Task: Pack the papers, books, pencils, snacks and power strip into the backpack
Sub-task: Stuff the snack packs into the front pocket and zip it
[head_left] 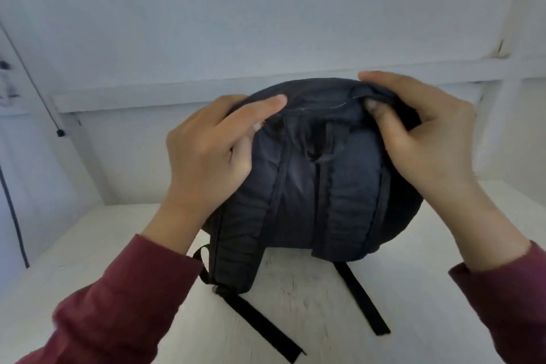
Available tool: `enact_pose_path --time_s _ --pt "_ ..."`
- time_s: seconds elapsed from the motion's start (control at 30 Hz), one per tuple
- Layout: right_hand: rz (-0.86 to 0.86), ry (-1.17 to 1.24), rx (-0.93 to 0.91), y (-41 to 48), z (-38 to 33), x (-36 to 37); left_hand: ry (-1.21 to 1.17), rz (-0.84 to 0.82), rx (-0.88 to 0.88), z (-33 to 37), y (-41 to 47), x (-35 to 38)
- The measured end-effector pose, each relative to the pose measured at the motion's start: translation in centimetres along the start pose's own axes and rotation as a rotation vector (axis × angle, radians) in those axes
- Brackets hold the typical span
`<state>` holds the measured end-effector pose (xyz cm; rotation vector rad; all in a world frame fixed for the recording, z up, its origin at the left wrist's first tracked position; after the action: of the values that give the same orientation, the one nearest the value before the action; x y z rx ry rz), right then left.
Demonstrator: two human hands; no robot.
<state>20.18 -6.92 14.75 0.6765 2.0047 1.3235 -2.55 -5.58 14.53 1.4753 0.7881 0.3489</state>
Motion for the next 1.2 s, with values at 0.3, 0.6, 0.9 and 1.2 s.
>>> enact_pose_path --time_s 0.3,0.6,0.9,1.2 --pt "-0.282 0.003 0.03 -6.2 5.7 4.2 0.077 0.043 -0.121 -6.3 2.7 4.8" --pt "-0.31 0.079 0.217 -3.2 9.1 8.2 0.161 0.048 -0.145 -8.9 1.1 6.6" --pt "-0.332 0.138 0.335 0.8 12.6 14.1 0.142 -0.412 -0.434 -12.6 -6.2 11.3" --pt "-0.468 0.039 0.286 1.0 17.0 18.5 0.132 -0.609 -0.627 -15.9 -9.5 17.0"
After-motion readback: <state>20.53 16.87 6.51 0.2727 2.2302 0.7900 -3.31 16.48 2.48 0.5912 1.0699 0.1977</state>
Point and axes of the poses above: each hand's wrist, its own y-axis towards the middle knuckle, its own x-axis out of the palm, z = x × y, the point moved 1 cm from there along y, towards the middle knuckle, and after that the axes turned 6 degrees about -y, right-handed, at the moved point
